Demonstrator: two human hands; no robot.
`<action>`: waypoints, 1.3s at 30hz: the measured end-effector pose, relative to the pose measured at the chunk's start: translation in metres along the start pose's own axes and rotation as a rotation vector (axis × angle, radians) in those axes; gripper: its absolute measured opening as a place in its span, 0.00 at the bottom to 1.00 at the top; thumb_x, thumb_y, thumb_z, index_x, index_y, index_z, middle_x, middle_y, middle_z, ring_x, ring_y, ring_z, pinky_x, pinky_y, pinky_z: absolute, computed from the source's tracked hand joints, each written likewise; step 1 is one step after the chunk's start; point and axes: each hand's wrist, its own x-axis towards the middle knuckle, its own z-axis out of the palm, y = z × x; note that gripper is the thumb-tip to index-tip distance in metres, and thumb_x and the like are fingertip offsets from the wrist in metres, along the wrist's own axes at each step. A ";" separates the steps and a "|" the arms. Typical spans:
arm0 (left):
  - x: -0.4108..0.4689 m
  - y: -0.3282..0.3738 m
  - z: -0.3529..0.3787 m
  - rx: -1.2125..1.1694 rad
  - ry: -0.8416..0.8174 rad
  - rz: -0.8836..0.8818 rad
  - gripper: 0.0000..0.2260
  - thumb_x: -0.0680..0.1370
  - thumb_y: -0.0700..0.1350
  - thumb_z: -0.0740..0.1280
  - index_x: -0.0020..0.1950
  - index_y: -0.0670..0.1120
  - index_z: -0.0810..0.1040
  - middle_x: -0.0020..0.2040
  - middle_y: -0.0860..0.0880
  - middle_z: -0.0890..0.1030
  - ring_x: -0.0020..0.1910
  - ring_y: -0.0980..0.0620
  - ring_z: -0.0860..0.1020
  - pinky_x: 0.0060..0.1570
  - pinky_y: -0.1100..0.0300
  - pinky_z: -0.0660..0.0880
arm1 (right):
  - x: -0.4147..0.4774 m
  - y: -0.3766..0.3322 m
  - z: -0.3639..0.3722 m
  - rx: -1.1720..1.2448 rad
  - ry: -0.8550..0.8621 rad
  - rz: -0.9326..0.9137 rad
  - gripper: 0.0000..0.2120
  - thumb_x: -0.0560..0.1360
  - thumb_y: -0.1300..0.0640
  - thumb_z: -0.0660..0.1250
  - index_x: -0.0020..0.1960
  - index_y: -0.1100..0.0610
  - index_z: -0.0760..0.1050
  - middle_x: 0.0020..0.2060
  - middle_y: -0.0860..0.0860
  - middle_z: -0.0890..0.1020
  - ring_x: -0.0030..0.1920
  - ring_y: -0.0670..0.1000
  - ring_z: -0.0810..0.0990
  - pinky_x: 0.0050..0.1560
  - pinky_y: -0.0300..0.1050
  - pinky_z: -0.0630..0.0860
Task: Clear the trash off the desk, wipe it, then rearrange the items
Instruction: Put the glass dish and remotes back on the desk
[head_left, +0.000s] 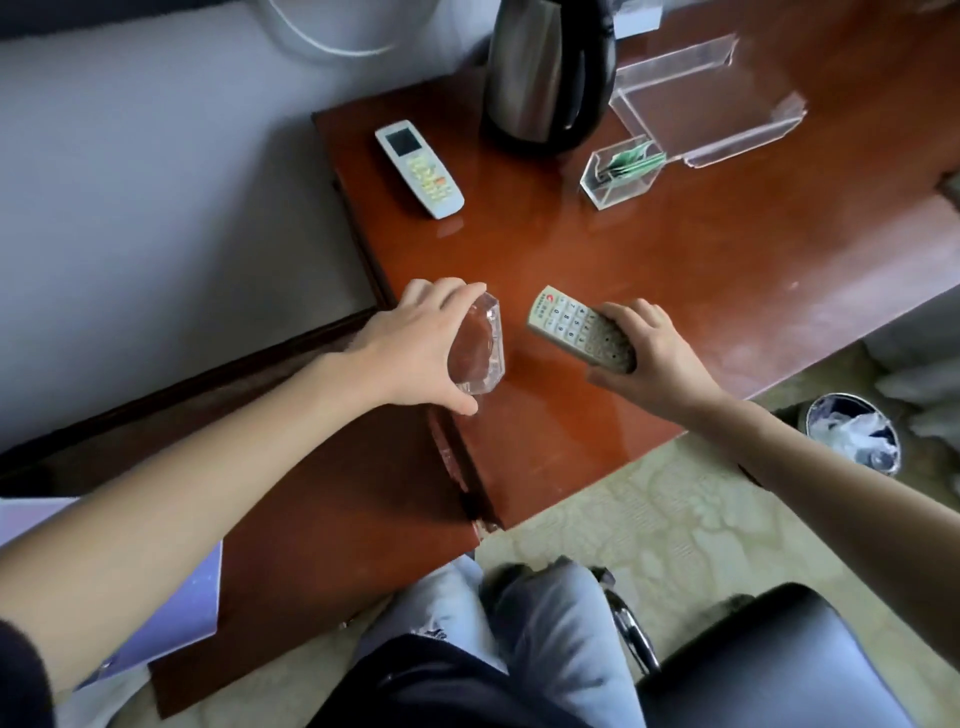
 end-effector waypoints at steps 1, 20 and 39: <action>0.010 0.002 0.000 0.004 -0.012 -0.008 0.53 0.61 0.62 0.74 0.75 0.51 0.47 0.74 0.53 0.54 0.71 0.49 0.54 0.54 0.49 0.71 | 0.008 0.008 -0.001 -0.003 -0.004 -0.001 0.34 0.65 0.49 0.74 0.65 0.62 0.68 0.51 0.59 0.75 0.52 0.60 0.72 0.53 0.52 0.71; 0.130 0.028 0.022 0.026 -0.037 -0.391 0.53 0.59 0.62 0.75 0.75 0.48 0.50 0.72 0.51 0.58 0.69 0.48 0.58 0.51 0.50 0.74 | 0.171 0.090 -0.020 0.255 -0.347 -0.284 0.32 0.70 0.48 0.71 0.68 0.59 0.65 0.54 0.52 0.71 0.56 0.50 0.71 0.56 0.41 0.67; 0.090 -0.001 0.031 -0.104 0.010 -0.408 0.55 0.61 0.63 0.75 0.76 0.48 0.46 0.77 0.50 0.50 0.74 0.50 0.49 0.65 0.49 0.65 | 0.175 0.074 -0.003 0.337 -0.158 -0.230 0.28 0.70 0.63 0.70 0.68 0.58 0.66 0.62 0.57 0.71 0.62 0.51 0.68 0.64 0.53 0.67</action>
